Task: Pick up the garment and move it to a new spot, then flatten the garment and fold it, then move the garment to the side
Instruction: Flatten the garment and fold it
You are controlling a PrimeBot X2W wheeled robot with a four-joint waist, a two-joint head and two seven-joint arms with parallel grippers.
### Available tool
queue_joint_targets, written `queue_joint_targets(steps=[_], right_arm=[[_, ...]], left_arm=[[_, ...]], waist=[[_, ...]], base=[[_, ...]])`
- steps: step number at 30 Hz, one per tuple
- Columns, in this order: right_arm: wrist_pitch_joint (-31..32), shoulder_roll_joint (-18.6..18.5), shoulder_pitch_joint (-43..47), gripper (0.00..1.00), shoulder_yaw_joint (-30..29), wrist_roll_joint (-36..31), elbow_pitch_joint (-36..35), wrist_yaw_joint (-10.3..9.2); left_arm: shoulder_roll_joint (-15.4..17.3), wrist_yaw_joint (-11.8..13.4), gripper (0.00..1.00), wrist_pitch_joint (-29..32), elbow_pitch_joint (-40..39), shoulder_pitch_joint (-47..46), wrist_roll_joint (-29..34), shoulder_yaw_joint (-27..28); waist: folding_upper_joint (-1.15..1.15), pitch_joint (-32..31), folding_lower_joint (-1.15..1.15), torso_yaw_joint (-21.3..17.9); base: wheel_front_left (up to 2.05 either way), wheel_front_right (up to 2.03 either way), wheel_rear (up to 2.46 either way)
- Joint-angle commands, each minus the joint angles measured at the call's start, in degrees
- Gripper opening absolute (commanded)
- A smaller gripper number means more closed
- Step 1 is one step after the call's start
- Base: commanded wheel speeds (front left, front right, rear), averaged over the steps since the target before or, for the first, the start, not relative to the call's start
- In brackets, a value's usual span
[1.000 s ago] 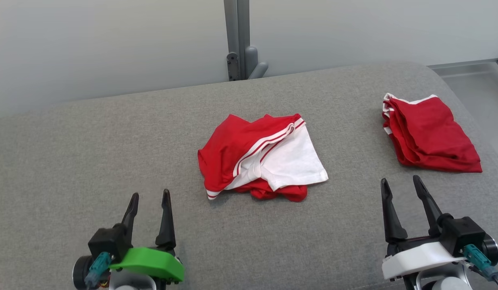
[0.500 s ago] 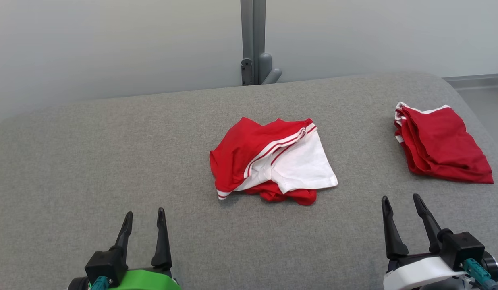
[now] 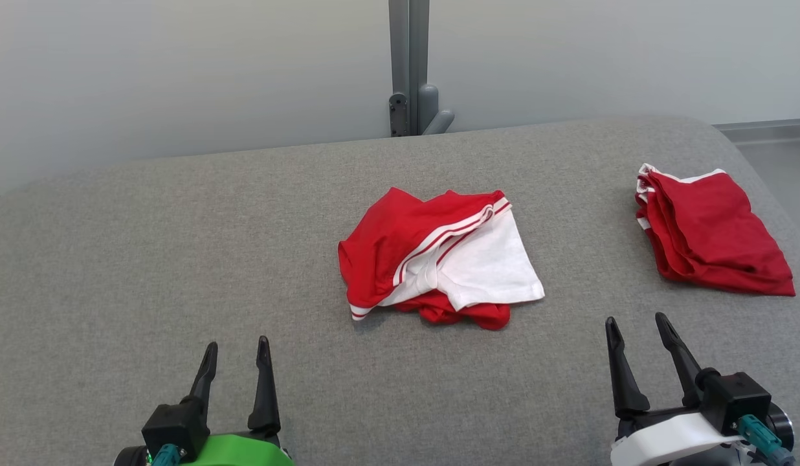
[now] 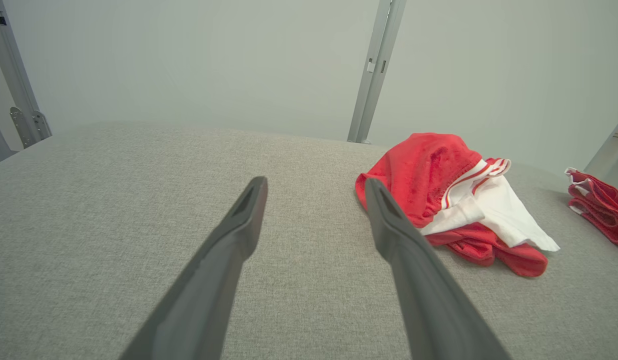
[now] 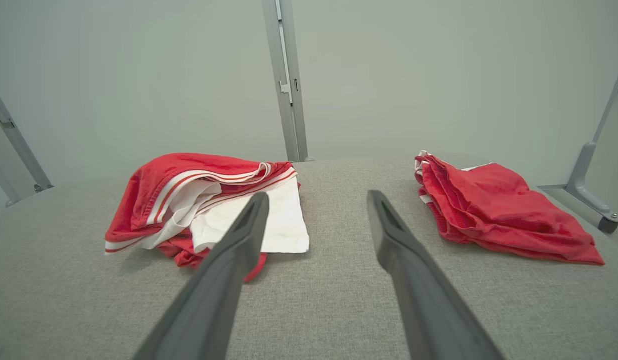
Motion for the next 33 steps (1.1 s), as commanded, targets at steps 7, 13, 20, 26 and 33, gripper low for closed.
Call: queue_joint_targets(steps=[7,13,20,26,33], right_arm=[[-0.3,-0.1,-0.5,1.00,-0.1,-0.2,0.0,-0.05],[-0.3,-0.1,-1.2,1.00,0.1,-0.4,0.1,-0.05],[-0.3,-0.1,-2.0,1.00,1.0,-0.7,0.5,-0.05],[-0.2,-0.1,-3.2,1.00,2.0,-0.8,0.4,-0.05],[-0.2,-0.1,-5.2,1.00,3.3,-0.3,0.7,-0.05]], left_arm=[[0.0,-0.2,1.00,0.0,0.4,-0.6,0.8,-0.5],[0.0,-1.8,1.00,0.0,2.8,-5.4,2.9,-4.7],[0.1,-3.8,1.00,0.0,8.8,-14.3,4.8,-12.3],[0.1,-3.9,1.00,0.0,15.9,-24.5,4.3,-19.1],[0.2,-2.7,1.00,0.0,24.1,-33.3,2.6,-23.9]], waist=[[0.00,0.3,0.00,-0.1],[0.00,1.0,0.00,-1.2],[0.00,2.6,0.00,-4.6],[0.00,5.7,0.00,-8.6],[0.00,8.9,0.00,-13.1]], base=[[0.00,0.00,0.00],[0.00,0.00,0.00],[0.00,0.00,0.00],[0.00,0.00,0.00],[0.00,0.00,0.00]])
